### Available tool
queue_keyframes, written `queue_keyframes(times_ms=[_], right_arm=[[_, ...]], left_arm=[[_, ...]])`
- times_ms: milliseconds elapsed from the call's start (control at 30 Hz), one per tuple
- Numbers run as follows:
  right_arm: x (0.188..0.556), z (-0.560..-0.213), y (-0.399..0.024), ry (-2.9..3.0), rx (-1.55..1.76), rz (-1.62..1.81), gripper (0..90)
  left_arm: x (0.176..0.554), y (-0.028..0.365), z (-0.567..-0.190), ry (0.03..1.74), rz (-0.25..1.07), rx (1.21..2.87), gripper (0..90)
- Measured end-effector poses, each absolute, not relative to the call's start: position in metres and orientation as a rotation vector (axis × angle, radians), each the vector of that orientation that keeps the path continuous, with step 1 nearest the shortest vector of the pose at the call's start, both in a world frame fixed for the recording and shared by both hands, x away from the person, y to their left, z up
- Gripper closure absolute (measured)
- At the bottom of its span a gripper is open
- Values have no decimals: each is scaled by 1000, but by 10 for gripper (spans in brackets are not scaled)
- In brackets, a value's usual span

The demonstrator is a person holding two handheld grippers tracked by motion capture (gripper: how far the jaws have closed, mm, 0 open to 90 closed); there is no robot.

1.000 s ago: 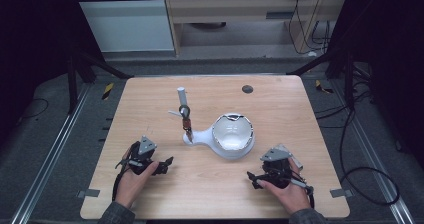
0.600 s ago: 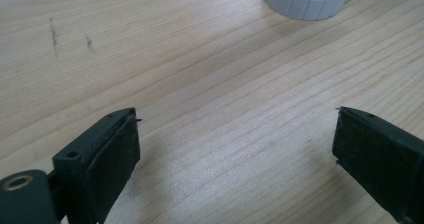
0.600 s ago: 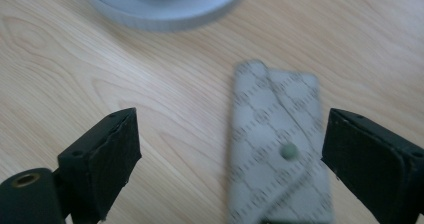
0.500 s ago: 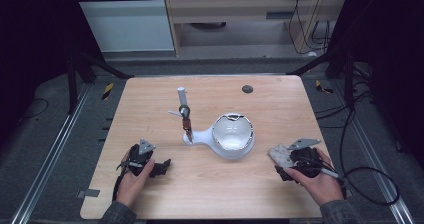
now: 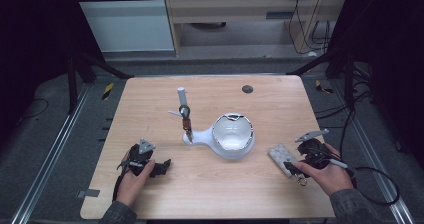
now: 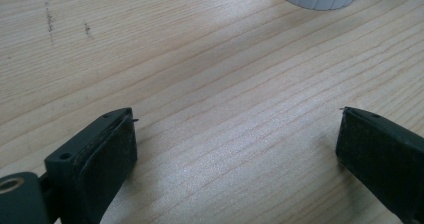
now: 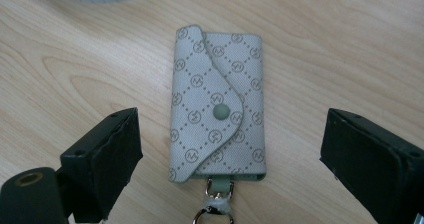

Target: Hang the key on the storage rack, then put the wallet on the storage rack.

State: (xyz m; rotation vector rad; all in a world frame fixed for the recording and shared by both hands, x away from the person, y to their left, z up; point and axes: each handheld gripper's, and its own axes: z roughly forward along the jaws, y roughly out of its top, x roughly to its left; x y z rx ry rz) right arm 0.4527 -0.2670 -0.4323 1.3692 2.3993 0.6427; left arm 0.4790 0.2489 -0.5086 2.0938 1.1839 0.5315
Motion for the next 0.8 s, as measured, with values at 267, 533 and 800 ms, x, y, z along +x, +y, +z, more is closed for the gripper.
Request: queue_keyframes(times_ms=[267,533,800], right_arm=[[449,-442,-268,2418,1401,637,87],[456,-448,-267,2465,1439,603,64],[462,-447,-263,2495,1437,572,58]], left_arm=[[479,249,-509,1183,530,2096,18],[479,248,-509,1178,526,2102,8],[479,248,-509,1178,526,2100,5]])
